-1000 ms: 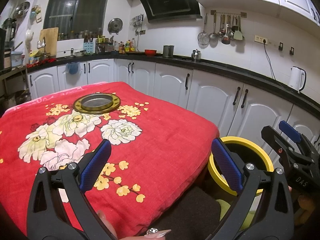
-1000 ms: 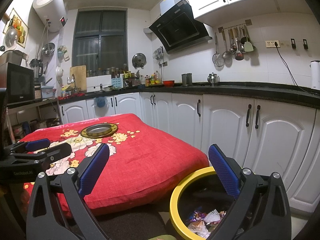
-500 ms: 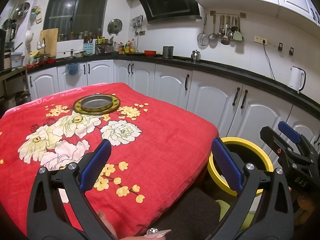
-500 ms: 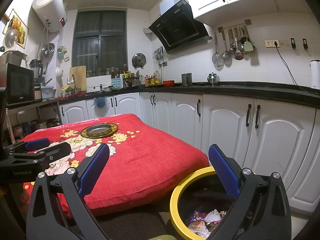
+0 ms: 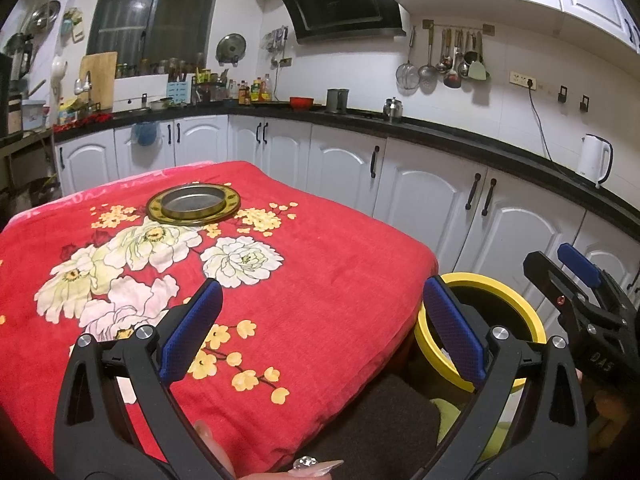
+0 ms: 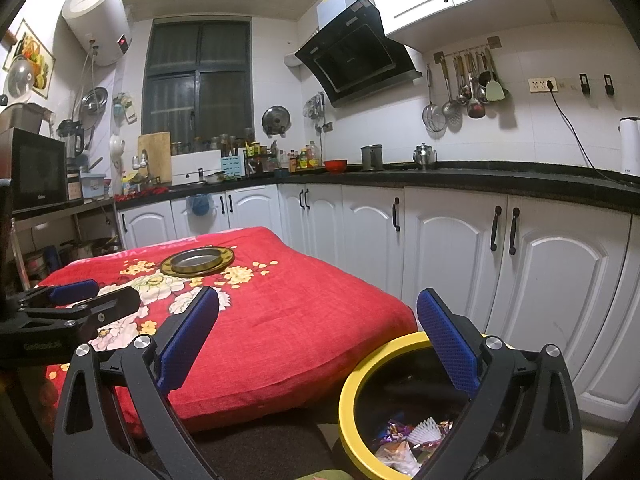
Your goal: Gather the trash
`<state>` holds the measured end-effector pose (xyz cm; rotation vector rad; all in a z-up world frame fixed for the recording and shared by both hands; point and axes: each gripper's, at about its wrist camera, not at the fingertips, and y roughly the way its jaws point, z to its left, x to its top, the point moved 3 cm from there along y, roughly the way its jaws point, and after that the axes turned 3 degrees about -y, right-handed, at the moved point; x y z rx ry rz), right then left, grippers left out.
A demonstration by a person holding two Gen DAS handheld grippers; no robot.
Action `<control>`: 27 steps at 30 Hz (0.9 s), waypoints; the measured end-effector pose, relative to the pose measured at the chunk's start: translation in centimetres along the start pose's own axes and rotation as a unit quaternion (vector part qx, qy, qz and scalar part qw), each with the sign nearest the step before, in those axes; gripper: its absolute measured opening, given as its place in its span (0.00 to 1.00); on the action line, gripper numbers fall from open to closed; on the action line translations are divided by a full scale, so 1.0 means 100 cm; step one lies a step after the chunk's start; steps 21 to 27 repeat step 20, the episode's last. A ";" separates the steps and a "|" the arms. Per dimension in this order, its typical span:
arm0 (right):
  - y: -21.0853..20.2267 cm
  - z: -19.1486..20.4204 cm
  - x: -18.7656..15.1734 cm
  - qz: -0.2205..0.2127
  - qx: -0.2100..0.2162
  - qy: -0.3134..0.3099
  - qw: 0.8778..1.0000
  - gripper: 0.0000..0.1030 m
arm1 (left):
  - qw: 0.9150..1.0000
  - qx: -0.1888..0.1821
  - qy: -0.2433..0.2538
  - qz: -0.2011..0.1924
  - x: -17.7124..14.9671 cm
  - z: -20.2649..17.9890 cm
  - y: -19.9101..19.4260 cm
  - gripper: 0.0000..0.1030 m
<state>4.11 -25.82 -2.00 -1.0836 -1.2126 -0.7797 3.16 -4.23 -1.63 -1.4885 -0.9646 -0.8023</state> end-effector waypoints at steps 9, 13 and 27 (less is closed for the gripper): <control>0.004 -0.003 -0.002 0.006 -0.006 0.005 1.000 0.94 | 1.000 0.006 -0.004 -0.012 0.006 0.001 -0.004 0.89; 0.010 0.002 -0.001 0.016 0.009 -0.002 1.000 0.94 | 1.000 0.009 -0.021 0.005 0.009 0.007 -0.002 0.89; 0.083 0.112 0.028 0.105 0.159 -0.038 0.981 0.94 | 0.973 0.186 -0.138 0.023 0.051 0.164 -0.031 0.89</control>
